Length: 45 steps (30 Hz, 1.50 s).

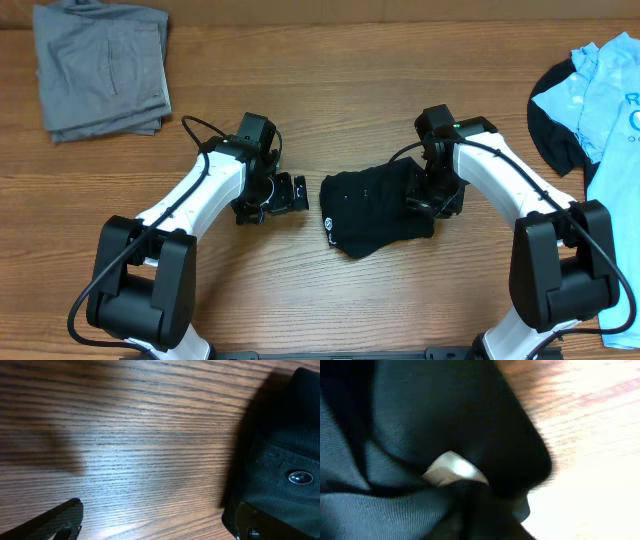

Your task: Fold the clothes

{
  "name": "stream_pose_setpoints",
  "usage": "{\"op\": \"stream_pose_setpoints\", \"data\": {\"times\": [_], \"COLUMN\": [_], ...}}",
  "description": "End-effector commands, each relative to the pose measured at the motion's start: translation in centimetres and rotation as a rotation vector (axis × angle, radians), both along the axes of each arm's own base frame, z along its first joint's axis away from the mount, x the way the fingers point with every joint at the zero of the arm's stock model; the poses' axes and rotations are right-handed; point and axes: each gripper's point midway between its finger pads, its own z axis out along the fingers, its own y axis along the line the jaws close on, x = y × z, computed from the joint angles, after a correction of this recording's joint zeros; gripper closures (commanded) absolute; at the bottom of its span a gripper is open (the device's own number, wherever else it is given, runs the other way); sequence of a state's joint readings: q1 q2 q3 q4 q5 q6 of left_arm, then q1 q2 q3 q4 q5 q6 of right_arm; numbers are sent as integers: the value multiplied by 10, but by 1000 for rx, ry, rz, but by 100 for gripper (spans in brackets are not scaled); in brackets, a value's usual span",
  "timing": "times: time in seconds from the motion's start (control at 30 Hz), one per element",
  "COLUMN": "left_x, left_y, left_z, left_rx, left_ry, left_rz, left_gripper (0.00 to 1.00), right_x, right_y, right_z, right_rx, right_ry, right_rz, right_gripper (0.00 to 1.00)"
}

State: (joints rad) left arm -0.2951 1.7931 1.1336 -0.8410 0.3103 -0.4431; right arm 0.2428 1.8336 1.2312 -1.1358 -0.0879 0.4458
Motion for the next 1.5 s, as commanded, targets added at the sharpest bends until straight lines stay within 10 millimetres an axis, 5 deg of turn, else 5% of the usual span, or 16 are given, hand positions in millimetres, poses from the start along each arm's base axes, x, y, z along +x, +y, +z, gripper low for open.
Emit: {"op": "stream_pose_setpoints", "data": {"times": [0.0, 0.2, 0.33, 0.47, 0.63, 0.83, 1.03, 1.33, 1.47], "left_x": [-2, -2, -2, -2, -2, -3, 0, -3, -2], "left_y": [-1, -1, -1, -1, -1, 0, -1, 0, -1], "left_z": [2, 2, 2, 2, 2, 2, 2, 2, 2], "left_rx": [4, 4, 4, 4, 4, 5, 1, 4, 4], "left_ry": [-7, -10, -9, -9, -8, -6, -17, -7, -8], "left_rz": [-8, -8, -8, -8, -8, -8, -8, -8, -8], "left_gripper": [0, 0, 0, 0, 0, 0, 0, 0, 0], "right_x": [-7, -31, -42, -53, -47, -17, 23, 22, 14], "right_y": [-13, -39, -43, -52, -71, -63, 11, 74, 74], "right_z": [2, 10, 14, 18, 39, 90, 114, 83, 50], "right_rx": [-67, -216, -243, -294, -428, -349, 98, 474, 482], "right_ry": [15, 105, 150, 189, 139, -67, -275, -235, -150], "right_rz": [-18, -61, -68, -85, -163, -202, 39, 247, 227], "right_gripper": [96, 93, 58, 41, 50, 70, 76, 82, 82]}}
